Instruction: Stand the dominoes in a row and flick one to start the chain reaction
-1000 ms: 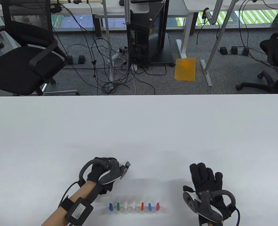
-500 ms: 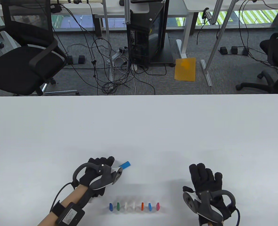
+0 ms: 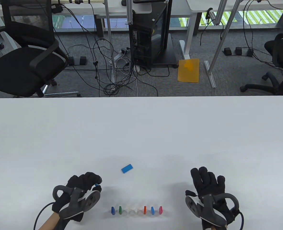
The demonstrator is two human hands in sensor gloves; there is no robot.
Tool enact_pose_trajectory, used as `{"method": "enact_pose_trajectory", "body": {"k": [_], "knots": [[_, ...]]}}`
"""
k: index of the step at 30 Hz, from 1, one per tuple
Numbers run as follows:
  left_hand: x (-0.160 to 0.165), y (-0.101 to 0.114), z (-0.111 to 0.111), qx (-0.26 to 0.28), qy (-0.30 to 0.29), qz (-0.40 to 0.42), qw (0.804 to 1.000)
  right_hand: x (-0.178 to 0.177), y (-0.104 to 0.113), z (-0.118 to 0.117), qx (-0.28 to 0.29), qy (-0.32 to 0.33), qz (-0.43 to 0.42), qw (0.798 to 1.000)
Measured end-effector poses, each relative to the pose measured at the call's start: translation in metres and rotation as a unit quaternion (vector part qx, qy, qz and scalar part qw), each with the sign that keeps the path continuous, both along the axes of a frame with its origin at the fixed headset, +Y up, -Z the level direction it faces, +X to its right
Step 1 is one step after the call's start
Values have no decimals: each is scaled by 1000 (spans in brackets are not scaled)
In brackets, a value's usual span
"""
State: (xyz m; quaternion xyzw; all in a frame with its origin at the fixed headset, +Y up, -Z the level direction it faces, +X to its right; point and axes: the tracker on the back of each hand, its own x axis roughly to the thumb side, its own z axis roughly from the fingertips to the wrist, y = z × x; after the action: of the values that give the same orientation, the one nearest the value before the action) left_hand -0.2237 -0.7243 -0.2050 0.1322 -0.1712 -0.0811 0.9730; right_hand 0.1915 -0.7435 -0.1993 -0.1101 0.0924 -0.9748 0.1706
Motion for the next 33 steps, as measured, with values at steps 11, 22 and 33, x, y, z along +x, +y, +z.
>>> {"method": "enact_pose_trajectory", "body": {"k": [11,22,33], "knots": [[2,-7,32,-30,-78,-44,996,-1,-2,0,-11,-1,6,1000],[16,-23,40,-41,-116,-66,990,-1,-2,0,-7,-2,4,1000],[23,-31,44,-49,-142,-71,986,-1,-1,0,-14,-3,7,1000]]}}
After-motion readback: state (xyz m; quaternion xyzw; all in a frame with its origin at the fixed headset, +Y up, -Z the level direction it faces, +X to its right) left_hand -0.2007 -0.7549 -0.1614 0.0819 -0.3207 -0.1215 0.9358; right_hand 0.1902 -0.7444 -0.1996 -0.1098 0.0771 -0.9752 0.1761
